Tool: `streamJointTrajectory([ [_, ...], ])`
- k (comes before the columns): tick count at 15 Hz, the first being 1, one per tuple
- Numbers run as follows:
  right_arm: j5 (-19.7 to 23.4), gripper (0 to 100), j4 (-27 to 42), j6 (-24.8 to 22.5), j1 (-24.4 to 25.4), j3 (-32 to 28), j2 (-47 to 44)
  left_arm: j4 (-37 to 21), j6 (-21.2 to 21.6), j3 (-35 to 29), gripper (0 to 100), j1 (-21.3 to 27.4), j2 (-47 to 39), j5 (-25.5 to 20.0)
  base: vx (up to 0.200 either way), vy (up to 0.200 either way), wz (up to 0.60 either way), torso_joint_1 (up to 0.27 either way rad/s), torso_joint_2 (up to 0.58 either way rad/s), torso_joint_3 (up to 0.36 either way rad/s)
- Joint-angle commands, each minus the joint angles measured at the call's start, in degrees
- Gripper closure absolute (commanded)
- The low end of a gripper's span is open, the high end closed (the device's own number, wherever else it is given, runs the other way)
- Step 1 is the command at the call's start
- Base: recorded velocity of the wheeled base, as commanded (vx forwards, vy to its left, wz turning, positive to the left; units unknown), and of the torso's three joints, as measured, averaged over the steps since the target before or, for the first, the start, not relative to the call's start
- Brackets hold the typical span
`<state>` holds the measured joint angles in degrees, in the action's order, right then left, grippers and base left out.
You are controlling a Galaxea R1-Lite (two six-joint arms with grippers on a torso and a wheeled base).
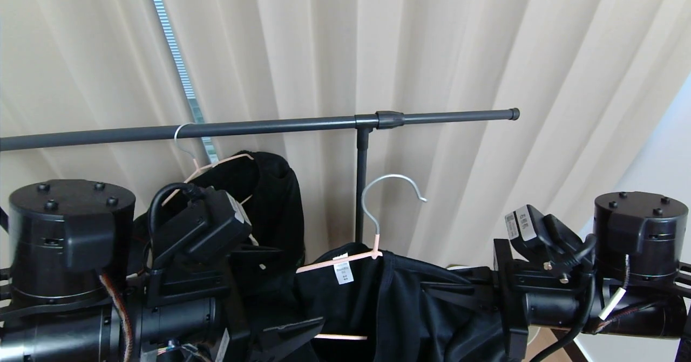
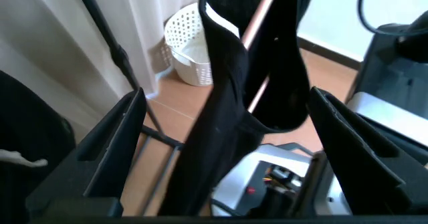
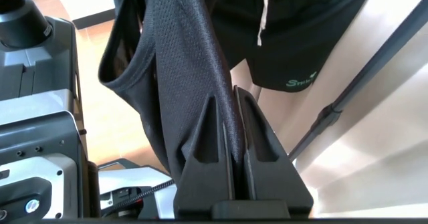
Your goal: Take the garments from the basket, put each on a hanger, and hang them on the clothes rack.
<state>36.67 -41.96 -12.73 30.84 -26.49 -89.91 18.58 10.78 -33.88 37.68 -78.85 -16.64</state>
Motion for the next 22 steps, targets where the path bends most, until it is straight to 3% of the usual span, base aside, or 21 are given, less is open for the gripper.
streamJointTrajectory([
  [1, 0.07, 100, -0.05, -0.02, 0.01, 0.12, 1.14, -0.03, 0.03, -0.31, 0, 0.02, -1.48, 1.96, 0.000, 0.000, 0.00, 0.000, 0.00, 0.000],
  [4, 0.07, 100, -0.05, -0.02, 0.01, 0.21, 1.66, -0.03, 0.03, -0.22, 0, 0.29, -1.22, 2.05, 0.000, 0.000, 0.00, 0.000, 0.00, 0.000],
  [5, 0.07, 100, -0.05, -0.02, 0.01, 0.30, 1.75, 0.05, 0.03, 0.04, 100, 0.38, -1.13, 2.14, 0.000, 0.000, 0.00, 0.000, 0.00, 0.000],
  [10, -0.11, 100, -0.67, 0.07, 0.01, 0.12, 1.58, 0.05, 0.12, 0.83, 100, 1.25, 1.50, 2.05, 0.000, 0.000, 0.00, 0.000, 0.00, 0.000],
  [14, -5.91, 100, -3.57, 0.33, 0.01, 0.04, 0.70, 0.05, 0.03, 2.68, 100, 1.25, 3.70, 2.31, 0.000, 0.000, 0.00, 0.000, 0.00, 0.000],
  [16, -6.17, 100, -3.57, 0.25, 0.01, 0.21, -0.01, 0.05, -0.14, 2.76, 100, 1.25, 4.67, 2.31, 0.000, 0.000, 0.00, 0.000, 0.00, 0.000],
  [17, -6.17, 0, -3.48, 0.33, 0.01, -0.05, 0.08, 0.05, -0.23, 3.20, 100, 1.25, 5.81, 2.40, 0.000, 0.000, 0.00, 0.000, 0.00, 0.000],
  [22, -5.47, 0, -3.57, 0.33, -2.72, 0.21, 3.07, 0.05, -0.49, 5.40, 100, 1.08, 9.77, 5.21, 0.000, 0.000, 0.00, 0.000, 0.00, 0.000],
])
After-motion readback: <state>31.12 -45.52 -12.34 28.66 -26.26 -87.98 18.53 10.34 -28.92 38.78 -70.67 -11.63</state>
